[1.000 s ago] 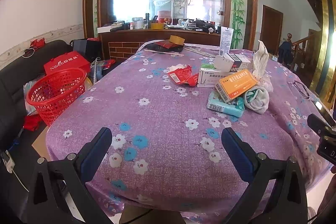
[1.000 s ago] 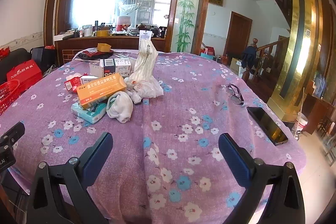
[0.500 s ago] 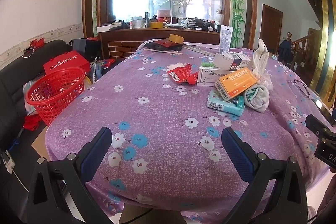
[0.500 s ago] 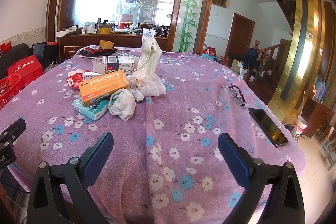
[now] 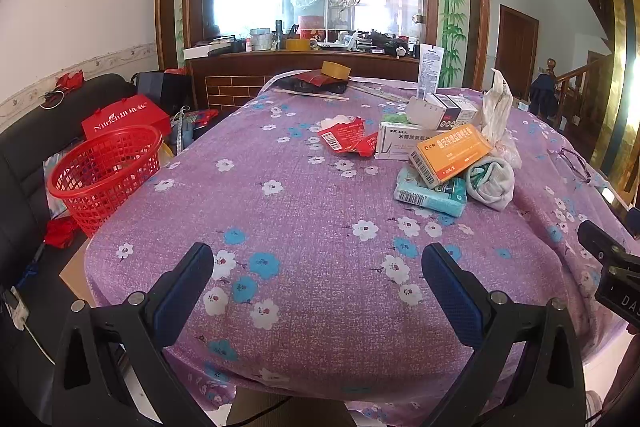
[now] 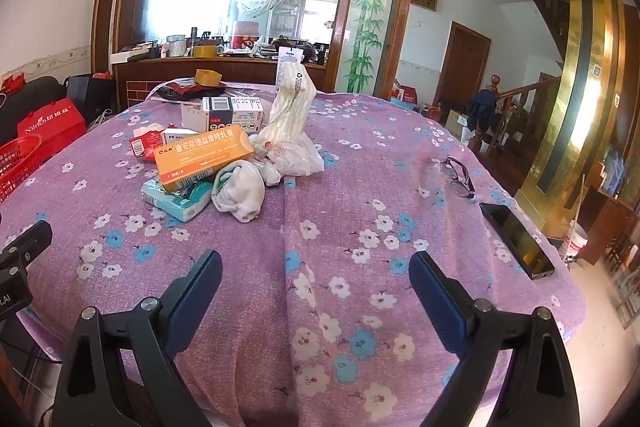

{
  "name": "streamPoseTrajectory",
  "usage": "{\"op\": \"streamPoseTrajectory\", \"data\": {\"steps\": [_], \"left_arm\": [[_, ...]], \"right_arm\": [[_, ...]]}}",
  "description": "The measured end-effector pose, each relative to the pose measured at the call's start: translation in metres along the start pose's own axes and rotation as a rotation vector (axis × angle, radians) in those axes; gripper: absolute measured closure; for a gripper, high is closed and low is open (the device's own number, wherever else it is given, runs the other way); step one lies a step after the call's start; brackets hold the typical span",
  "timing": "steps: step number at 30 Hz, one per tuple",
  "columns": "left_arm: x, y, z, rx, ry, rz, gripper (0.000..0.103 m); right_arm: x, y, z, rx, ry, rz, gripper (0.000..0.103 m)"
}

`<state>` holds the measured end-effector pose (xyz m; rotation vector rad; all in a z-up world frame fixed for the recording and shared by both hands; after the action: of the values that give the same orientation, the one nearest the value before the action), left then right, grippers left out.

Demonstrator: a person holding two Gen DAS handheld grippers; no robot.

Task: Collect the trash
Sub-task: 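Move both tools toward the cluttered pile on the table, then grasp the orange medicine box with the left tool while the right tool grasps the white sock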

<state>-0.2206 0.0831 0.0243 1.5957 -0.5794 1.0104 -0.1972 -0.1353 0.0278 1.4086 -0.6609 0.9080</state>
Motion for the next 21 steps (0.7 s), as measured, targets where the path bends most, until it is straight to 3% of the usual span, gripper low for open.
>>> {"op": "streamPoseTrajectory", "data": {"steps": [9,12,14,17,21], "left_arm": [[-0.002,-0.002,0.0,0.001,-0.002,-0.007,0.0],[-0.001,-0.003,0.002,-0.021,-0.012,-0.013,0.0],[0.005,-0.005,0.006,-0.054,-0.035,-0.017,0.0],[0.023,-0.006,0.016,-0.134,-0.077,-0.012,0.0],[0.051,-0.019,0.045,-0.241,-0.182,-0.037,0.002]], "right_arm": [[-0.002,-0.002,0.0,0.011,-0.008,-0.011,0.009],[-0.003,-0.006,0.001,0.051,-0.017,-0.028,0.024],[-0.004,-0.013,0.004,0.134,-0.044,-0.065,0.041],[-0.004,-0.024,0.012,0.242,-0.106,-0.118,0.057],[-0.001,-0.028,0.022,0.276,-0.156,-0.128,0.057]]}}
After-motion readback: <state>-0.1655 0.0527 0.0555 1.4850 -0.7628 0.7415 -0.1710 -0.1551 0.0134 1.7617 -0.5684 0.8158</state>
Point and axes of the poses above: each gripper's, at about its wrist camera, not at the fingertips, and y roughly against the way its jaws point, z to its right, x to its top, the point moved 3 cm from there along -y, roughly the way its jaws point, and after that the axes turned 5 degrees about x, right-handed, at the moved point
